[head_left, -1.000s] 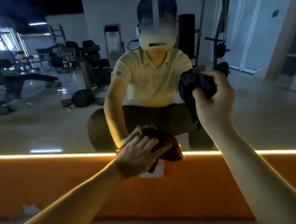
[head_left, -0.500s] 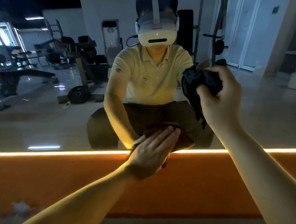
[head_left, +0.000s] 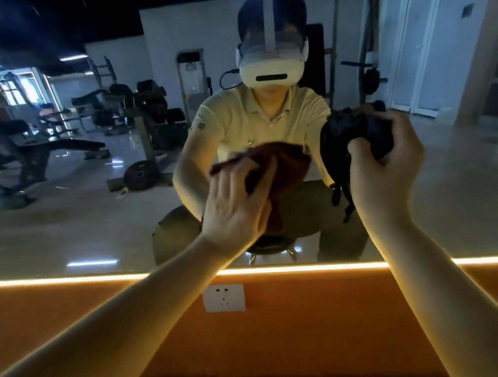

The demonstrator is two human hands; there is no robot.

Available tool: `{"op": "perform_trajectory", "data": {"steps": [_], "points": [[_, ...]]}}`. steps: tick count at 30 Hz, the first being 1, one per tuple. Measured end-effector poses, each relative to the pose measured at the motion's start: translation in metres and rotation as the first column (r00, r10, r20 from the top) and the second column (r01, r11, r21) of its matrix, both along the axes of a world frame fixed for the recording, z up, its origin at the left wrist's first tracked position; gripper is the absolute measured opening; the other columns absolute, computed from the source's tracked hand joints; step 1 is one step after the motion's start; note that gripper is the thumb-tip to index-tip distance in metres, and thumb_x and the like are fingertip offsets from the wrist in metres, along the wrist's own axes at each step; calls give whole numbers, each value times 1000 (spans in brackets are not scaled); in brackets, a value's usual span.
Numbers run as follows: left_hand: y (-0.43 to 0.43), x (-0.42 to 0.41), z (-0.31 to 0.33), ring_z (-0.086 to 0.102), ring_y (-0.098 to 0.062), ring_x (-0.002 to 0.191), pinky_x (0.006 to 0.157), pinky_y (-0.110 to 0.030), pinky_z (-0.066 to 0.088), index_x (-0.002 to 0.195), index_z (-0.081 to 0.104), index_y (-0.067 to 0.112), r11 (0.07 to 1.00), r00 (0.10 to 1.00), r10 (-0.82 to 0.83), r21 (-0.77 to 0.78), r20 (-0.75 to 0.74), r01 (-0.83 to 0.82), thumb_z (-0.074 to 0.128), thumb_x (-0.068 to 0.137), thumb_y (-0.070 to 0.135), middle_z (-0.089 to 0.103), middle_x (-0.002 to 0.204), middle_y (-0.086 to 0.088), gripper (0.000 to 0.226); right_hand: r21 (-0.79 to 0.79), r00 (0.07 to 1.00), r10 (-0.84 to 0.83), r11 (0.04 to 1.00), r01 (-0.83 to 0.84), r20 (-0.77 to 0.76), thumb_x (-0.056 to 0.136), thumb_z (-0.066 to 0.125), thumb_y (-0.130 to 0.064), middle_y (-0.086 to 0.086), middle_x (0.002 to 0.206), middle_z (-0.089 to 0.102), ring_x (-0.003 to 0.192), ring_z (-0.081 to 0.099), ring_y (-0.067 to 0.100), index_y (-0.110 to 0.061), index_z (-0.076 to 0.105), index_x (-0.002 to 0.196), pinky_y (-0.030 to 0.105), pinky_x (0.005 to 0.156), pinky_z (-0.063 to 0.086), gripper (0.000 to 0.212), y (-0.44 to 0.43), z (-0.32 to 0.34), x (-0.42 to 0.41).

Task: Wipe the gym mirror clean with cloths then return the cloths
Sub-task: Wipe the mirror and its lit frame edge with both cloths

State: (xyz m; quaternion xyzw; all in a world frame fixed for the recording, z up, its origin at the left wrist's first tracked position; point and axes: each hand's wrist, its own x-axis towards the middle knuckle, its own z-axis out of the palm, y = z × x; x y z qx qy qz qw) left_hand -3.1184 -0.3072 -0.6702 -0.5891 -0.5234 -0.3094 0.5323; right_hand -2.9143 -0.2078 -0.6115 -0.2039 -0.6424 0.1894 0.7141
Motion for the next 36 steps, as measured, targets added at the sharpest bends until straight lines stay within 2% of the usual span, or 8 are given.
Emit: {"op": "perform_trajectory", "data": {"steps": [3, 8, 13, 18, 24, 28, 33, 36], "points": [[2, 15, -65, 46, -36, 122, 105, -53, 49, 152, 42, 15, 956, 984, 33, -283, -175, -83, 48, 106, 25, 45, 138, -18, 47, 12, 999, 34, 999, -35, 25, 91, 59, -11, 15, 96, 65, 85, 62, 27, 0, 63, 110, 39, 73, 54, 23, 2, -3, 1], [-9, 24, -90, 70, -25, 112, 104, -48, 54, 144, 61, 21, 816, 912, -64, -548, -406, -187, 77, 81, 20, 68, 127, -6, 64, 36, 995, 78, 996, -81, 65, 91, 60, -9, 14, 102, 65, 92, 65, 29, -2, 62, 112, 43, 75, 57, 22, 0, -5, 9], [-1, 5, 17, 57, -37, 112, 94, -54, 48, 151, 44, 12, 982, 984, 76, -158, -162, -102, 67, 94, 23, 49, 132, -21, 62, 22, 999, 39, 999, -40, 21, 89, 60, -11, 14, 101, 66, 91, 64, 26, 0, 64, 112, 31, 74, 51, 26, 18, 4, 28], [38, 45, 38, 40, -35, 124, 107, -46, 33, 154, 36, 20, 986, 967, 53, 139, 250, -90, 52, 103, 30, 31, 141, -9, 54, 21, 1000, 6, 1000, -6, -10, 90, 60, -8, 15, 101, 66, 89, 62, 22, 3, 63, 114, 16, 72, 44, 27, 37, 5, 49], [52, 87, -77, 50, -32, 114, 102, -51, 46, 150, 43, 16, 968, 987, 10, -245, -160, -50, 48, 97, 30, 43, 137, -13, 55, 52, 1000, -14, 999, 15, -26, 88, 61, -4, 12, 103, 65, 91, 61, 17, -1, 63, 112, 24, 76, 51, 24, 35, 7, 48], [33, 66, -91, 42, -29, 135, 127, -51, 10, 154, 40, 20, 877, 924, -32, -455, -380, -157, 65, 92, 28, 42, 148, -7, 67, 84, 1000, -3, 997, 2, 8, 90, 62, -4, 16, 105, 64, 92, 62, 22, 1, 63, 110, 31, 75, 54, 21, 26, 5, 44], [-9, -1, -35, 44, -39, 129, 116, -52, 31, 159, 31, 19, 972, 988, 153, -177, -28, -156, 66, 96, 29, 37, 150, -18, 73, 178, 994, 28, 983, -47, 107, 91, 62, -10, 7, 106, 61, 95, 57, 15, 0, 64, 111, 18, 80, 44, 23, 7, 0, 21], [-47, -39, -22, 41, -43, 131, 110, -53, 36, 161, 33, 15, 946, 875, 249, 88, 414, -311, 55, 106, 30, 36, 149, -25, 61, 170, 990, 104, 978, -119, 95, 91, 62, -5, 12, 106, 62, 95, 58, 17, 3, 63, 111, 15, 81, 43, 22, -4, 1, 3]]}}
